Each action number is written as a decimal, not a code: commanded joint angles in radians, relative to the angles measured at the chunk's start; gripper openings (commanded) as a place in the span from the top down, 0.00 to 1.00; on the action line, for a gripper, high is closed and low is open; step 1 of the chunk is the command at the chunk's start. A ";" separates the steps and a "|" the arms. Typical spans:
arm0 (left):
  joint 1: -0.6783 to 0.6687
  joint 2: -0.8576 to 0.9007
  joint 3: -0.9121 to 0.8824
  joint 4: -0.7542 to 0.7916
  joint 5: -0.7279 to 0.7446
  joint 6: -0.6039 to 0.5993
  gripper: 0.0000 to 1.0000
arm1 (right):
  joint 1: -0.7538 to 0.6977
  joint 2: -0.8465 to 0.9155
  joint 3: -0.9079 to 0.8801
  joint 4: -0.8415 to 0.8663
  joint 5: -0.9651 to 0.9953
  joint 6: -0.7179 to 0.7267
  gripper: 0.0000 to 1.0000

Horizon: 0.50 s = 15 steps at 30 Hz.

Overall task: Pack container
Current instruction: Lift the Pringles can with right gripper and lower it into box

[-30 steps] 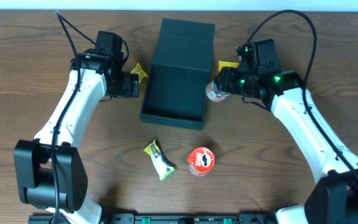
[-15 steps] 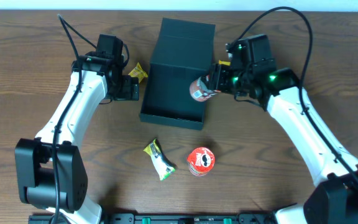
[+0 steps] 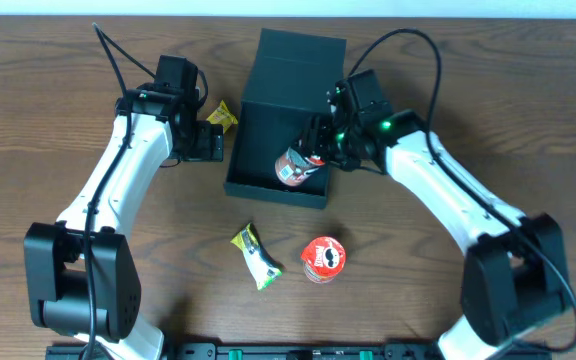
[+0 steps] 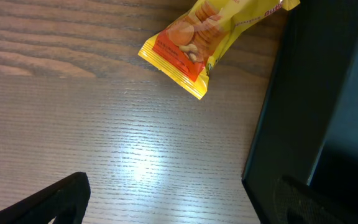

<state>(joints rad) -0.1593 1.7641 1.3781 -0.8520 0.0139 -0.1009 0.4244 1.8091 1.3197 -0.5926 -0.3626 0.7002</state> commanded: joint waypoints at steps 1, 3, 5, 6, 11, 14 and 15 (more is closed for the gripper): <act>0.002 -0.004 -0.008 0.001 -0.021 -0.005 0.05 | 0.001 0.008 0.018 0.008 0.051 0.016 0.33; 0.002 -0.004 -0.008 0.001 -0.021 -0.005 0.04 | 0.000 0.011 0.018 0.016 0.103 0.016 0.33; 0.002 -0.004 -0.008 0.001 -0.021 -0.005 0.05 | 0.000 0.011 0.018 0.037 0.127 0.017 0.34; 0.002 -0.004 -0.008 0.001 -0.021 -0.005 0.05 | 0.000 0.011 0.018 0.052 0.131 0.017 0.34; 0.002 -0.004 -0.008 0.000 -0.021 -0.005 0.05 | 0.000 0.023 0.018 0.084 0.130 0.101 0.30; 0.002 -0.004 -0.008 0.000 -0.021 -0.005 0.04 | 0.000 0.035 0.018 0.080 0.130 0.180 0.23; 0.002 -0.004 -0.008 0.000 -0.021 -0.005 0.05 | 0.000 0.040 0.018 0.080 0.131 0.199 0.22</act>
<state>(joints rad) -0.1593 1.7641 1.3781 -0.8516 0.0139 -0.1009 0.4240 1.8282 1.3197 -0.5117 -0.2466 0.8131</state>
